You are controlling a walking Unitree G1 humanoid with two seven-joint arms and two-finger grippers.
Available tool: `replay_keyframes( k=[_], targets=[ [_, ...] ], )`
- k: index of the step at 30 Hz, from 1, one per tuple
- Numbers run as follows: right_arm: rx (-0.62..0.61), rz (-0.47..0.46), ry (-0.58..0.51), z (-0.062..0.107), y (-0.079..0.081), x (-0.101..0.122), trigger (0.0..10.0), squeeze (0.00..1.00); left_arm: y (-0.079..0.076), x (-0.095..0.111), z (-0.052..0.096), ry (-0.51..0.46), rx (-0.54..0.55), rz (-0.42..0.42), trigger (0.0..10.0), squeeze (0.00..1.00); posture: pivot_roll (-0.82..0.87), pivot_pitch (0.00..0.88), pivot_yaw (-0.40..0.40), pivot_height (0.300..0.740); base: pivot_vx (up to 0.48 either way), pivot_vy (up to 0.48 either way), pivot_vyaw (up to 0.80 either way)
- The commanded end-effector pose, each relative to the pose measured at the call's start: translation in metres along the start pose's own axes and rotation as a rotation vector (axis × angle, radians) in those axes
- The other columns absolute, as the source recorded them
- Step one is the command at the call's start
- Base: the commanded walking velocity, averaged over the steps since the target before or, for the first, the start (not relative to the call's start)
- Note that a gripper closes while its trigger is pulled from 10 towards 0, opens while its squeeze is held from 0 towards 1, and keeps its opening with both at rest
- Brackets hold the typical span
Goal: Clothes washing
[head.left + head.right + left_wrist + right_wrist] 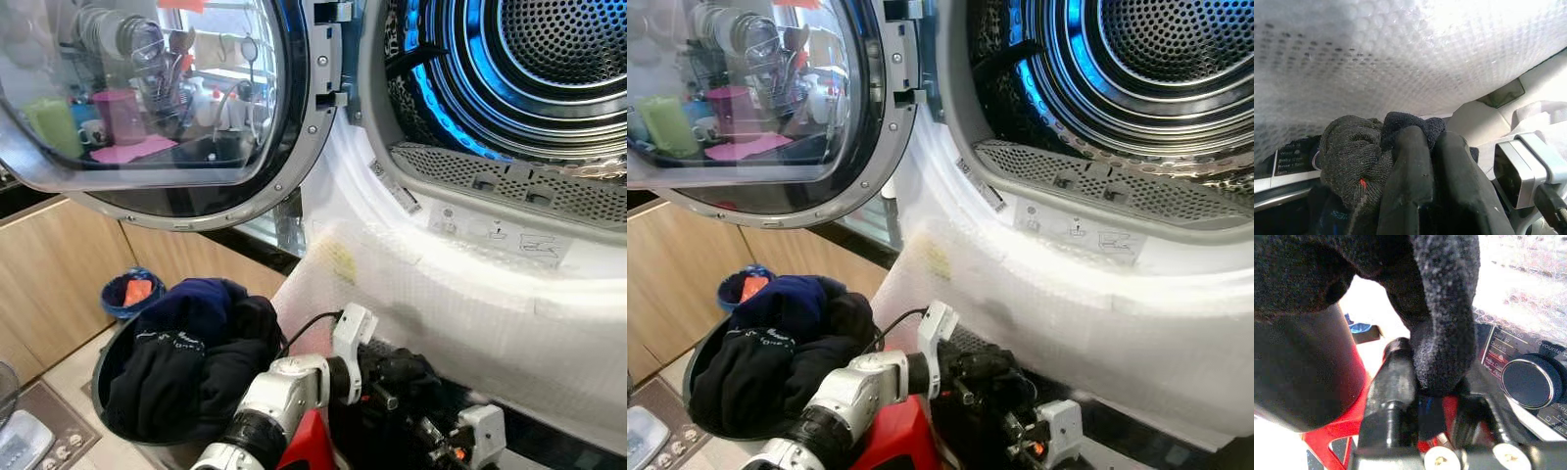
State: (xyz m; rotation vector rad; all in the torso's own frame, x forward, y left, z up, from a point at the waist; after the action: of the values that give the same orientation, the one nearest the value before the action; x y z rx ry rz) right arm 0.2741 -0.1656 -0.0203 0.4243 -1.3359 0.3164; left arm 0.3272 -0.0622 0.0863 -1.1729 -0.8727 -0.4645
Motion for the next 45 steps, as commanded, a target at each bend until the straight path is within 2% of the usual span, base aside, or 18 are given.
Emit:
replay_keyframes(
  k=[1,19,20,21,26,27,28,29,32,34,35,38,39,40,42,43,44,45],
  targets=[
    [0.005,0.0,-0.012,-0.001,0.001,0.003,0.0,0.0,-0.013,0.002,-0.01,-0.022,-0.035,0.027,10.0,0.0,-0.01,0.0,0.006,0.74,0.0,0.0,0.0],
    [0.002,-0.014,-0.025,0.0,0.002,0.004,0.0,0.0,-0.006,0.0,-0.007,-0.012,0.007,0.032,10.0,0.0,-0.02,0.0,0.014,0.74,0.0,0.0,0.0],
    [0.002,-0.014,-0.026,0.0,0.002,0.004,0.0,0.0,-0.005,-0.001,-0.007,-0.008,0.009,0.033,10.0,0.03,-0.02,0.0,0.015,0.74,0.0,0.0,0.0],
    [0.0,-0.014,-0.028,0.0,0.002,0.005,0.0,0.0,-0.005,-0.002,-0.006,-0.007,0.009,0.042,10.0,1.0,-0.03,0.0,0.017,0.74,0.0,0.0,0.0],
    [-0.005,-0.023,-0.027,0.0,0.001,0.004,0.7,0.0,-0.007,-0.001,-0.005,-0.017,-0.015,0.075,10.0,1.0,-0.03,0.0,0.018,0.74,0.0,0.0,0.0],
    [-0.011,-0.024,-0.03,0.001,0.001,0.004,3.8,0.0,-0.008,-0.001,-0.004,-0.017,-0.019,0.076,10.0,1.0,-0.03,0.0,0.019,0.74,0.0,0.0,0.0],
    [-0.016,-0.024,-0.032,0.001,0.0,0.005,4.5,0.0,-0.008,-0.001,-0.004,-0.017,-0.024,0.075,10.0,1.0,-0.03,0.0,0.021,0.74,0.0,0.0,0.0],
    [-0.018,-0.024,-0.034,0.001,-0.001,0.005,4.7,0.0,-0.008,-0.001,-0.003,-0.016,-0.028,0.075,10.0,1.0,-0.03,0.0,0.021,0.74,0.0,0.0,0.0],
    [-0.019,-0.024,-0.037,0.001,0.0,0.005,4.5,0.0,-0.009,-0.003,-0.001,-0.007,-0.041,0.068,10.0,1.0,-0.03,0.0,0.022,0.74,0.0,0.0,0.0],
    [-0.02,-0.026,-0.041,0.001,0.0,0.006,0.4,0.0,-0.008,-0.005,0.004,0.003,-0.047,0.051,10.0,1.0,-0.03,0.0,0.022,0.74,0.0,0.0,0.0],
    [-0.02,-0.027,-0.043,0.002,0.001,0.006,0.0,0.0,-0.007,-0.006,0.006,0.009,-0.047,0.039,10.0,1.0,-0.02,0.0,0.022,0.74,0.0,0.0,0.0],
    [-0.022,-0.028,-0.045,0.002,0.001,0.006,0.1,0.0,-0.005,-0.005,0.01,0.011,-0.048,0.029,10.0,1.0,-0.02,0.0,0.023,0.74,0.0,0.0,0.0],
    [-0.027,-0.031,-0.047,0.002,0.0,0.006,0.4,0.0,-0.004,-0.005,0.013,0.012,-0.045,0.017,10.0,0.68,-0.02,0.0,0.024,0.74,0.0,0.0,0.0],
    [-0.032,-0.033,-0.047,0.002,-0.001,0.006,2.2,0.0,-0.002,-0.005,0.017,0.018,-0.044,0.006,10.0,0.0,-0.02,0.0,0.027,0.74,0.0,0.0,0.0],
    [-0.04,-0.034,-0.051,0.002,-0.003,0.007,2.7,0.0,0.0,-0.004,0.022,0.021,-0.044,-0.003,10.0,0.0,-0.02,0.0,0.034,0.74,0.0,0.0,0.0],
    [-0.068,-0.044,-0.071,0.001,-0.01,0.013,5.3,0.0,0.005,-0.003,0.035,0.018,-0.043,-0.026,10.0,0.0,-0.02,0.0,0.033,0.74,0.0,0.0,0.0],
    [-0.068,-0.044,-0.071,0.001,-0.01,0.013,5.3,0.0,0.005,-0.003,0.035,0.018,-0.043,-0.026,10.0,0.0,-0.02,0.0,0.033,0.74,0.0,0.0,0.0],
    [-0.075,-0.049,-0.086,0.001,-0.012,0.017,7.3,0.0,0.008,-0.004,0.041,0.022,-0.039,-0.038,10.0,0.0,-0.02,0.0,0.033,0.74,0.0,0.0,0.0]
  ],
)
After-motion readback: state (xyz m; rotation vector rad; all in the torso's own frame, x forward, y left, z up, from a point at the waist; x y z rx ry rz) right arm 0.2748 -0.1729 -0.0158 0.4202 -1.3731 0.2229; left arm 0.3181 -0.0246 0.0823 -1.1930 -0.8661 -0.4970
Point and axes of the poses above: a point about 5 cm out from each wrist's last joint towards the gripper, its own z axis pointing back from the gripper into the wrist, its own x axis along the axis of the wrist's last joint, y = z × x, the point moved 6 cm from there along -z, pointing out of the wrist towards the gripper, and after that the axes turned 6 degrees about z, right-handed, at the moved point
